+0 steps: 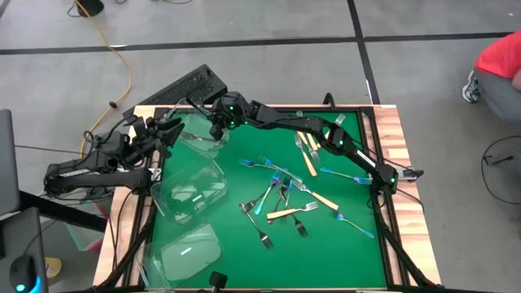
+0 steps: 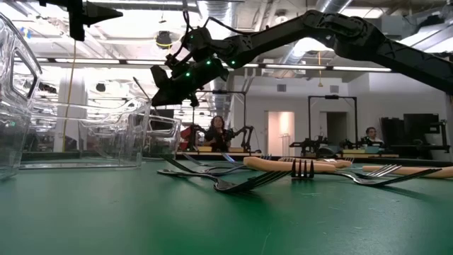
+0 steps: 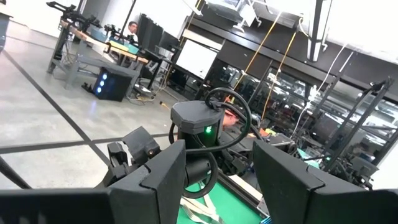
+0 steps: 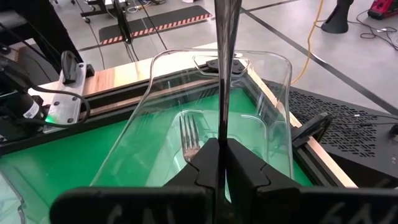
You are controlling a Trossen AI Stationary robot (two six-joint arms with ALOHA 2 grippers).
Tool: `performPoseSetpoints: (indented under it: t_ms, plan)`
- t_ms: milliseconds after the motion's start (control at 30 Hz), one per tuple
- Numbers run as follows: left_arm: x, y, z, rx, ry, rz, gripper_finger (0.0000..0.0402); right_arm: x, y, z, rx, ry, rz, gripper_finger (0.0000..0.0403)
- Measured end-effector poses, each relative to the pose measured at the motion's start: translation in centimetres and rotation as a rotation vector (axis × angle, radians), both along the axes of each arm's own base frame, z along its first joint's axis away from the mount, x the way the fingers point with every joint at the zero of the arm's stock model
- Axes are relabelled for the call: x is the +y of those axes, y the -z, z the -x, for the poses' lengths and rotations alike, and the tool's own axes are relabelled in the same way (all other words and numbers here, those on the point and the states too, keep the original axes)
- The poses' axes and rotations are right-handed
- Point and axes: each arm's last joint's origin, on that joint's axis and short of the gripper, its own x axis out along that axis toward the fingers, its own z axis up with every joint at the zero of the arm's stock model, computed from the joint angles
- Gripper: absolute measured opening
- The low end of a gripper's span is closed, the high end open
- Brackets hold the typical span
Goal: Sort silverware by color (type)
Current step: Put the black fork into the top transparent bin
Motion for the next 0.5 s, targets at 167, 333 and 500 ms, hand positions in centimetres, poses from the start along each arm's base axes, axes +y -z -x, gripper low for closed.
performPoseSetpoints:
  t_ms: [167,333,500]
  plan:
    - [0.00,0.00,0.00,0.000,0.000,0.000,0.0172,0.00,0.00,0.00,0.000,0.000,0.000,0.0045]
    - [0.00,0.00,0.00,0.000,0.000,0.000,0.0172,0.00,-0.01,0.00,-0.001,-0.001,0.000,0.0059]
    - [0.00,0.00,0.00,0.001,0.000,0.000,0.0172,0.00,-0.01,0.00,-0.001,-0.002,0.000,0.0084]
